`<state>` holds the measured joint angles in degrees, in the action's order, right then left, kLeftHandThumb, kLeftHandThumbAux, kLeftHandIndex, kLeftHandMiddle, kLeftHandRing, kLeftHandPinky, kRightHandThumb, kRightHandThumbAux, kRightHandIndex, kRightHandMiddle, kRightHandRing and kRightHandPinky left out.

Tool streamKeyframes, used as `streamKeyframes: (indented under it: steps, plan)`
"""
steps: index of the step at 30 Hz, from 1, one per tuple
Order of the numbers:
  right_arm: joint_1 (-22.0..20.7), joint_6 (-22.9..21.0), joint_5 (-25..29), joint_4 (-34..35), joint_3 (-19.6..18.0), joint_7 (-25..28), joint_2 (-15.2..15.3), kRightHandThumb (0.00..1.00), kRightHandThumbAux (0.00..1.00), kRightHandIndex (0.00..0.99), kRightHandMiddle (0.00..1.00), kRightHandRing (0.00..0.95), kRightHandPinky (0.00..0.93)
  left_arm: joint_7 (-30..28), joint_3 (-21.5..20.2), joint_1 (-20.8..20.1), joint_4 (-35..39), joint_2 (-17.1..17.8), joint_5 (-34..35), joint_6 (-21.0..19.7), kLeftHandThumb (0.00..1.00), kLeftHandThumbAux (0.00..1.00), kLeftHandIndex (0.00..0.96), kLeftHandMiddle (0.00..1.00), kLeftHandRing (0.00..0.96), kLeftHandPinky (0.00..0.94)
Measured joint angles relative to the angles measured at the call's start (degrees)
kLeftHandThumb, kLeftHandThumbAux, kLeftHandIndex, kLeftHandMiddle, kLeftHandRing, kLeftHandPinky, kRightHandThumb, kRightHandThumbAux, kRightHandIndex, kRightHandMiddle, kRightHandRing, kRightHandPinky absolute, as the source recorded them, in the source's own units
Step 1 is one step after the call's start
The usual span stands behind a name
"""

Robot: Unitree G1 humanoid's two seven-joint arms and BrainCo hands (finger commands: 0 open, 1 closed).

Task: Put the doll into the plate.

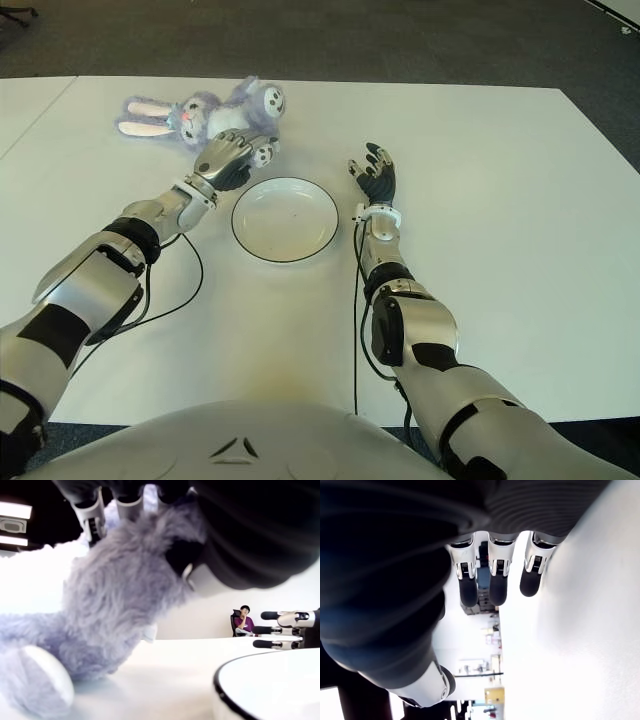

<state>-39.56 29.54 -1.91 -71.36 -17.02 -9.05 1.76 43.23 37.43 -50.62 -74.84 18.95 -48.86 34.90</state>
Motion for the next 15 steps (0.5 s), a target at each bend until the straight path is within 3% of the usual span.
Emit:
streamKeyframes:
  steps: [5,6,9,13,14,15]
  plan:
    - [0.00,0.00,0.03,0.00,-0.20,0.23,0.00,0.469,0.876,0.220,0.145,0.109,0.101,0.00,-0.41,0.01,0.03,-0.10,0.01,-0.09,0.840,0.662,0.415,0.544,0.622,0.577]
    - [0.00,0.00,0.03,0.00,-0.25,0.28,0.00,0.471,0.874,0.218,0.146,0.109,0.104,0.00,-0.43,0.01,0.03,-0.13,0.01,-0.15,0.840,0.662,0.417,0.552,0.640,0.633]
    - [0.00,0.00,0.04,0.00,-0.38,0.44,0.00,0.475,0.873,0.217,0.146,0.110,0.105,0.08,-0.40,0.01,0.07,-0.23,-0.03,-0.57,0.840,0.662,0.418,0.554,0.646,0.652]
    - [0.00,0.00,0.04,0.00,-0.48,0.60,0.00,0.463,0.875,0.207,0.142,0.104,0.096,1.79,-0.15,0.01,0.15,-0.31,-0.42,-1.41,0.842,0.663,0.420,0.563,0.744,0.789]
    - [0.00,0.00,0.04,0.00,-0.49,0.62,0.01,0.459,0.876,0.206,0.142,0.104,0.099,2.63,-0.05,0.01,0.18,-0.31,-0.71,-1.74,0.747,0.689,0.435,0.720,0.778,0.827]
    - [0.00,0.00,0.04,0.00,-0.49,0.63,0.01,0.457,0.877,0.206,0.142,0.104,0.099,3.61,0.10,0.01,0.25,-0.31,-0.90,-2.01,0.723,0.696,0.438,0.760,0.787,0.837]
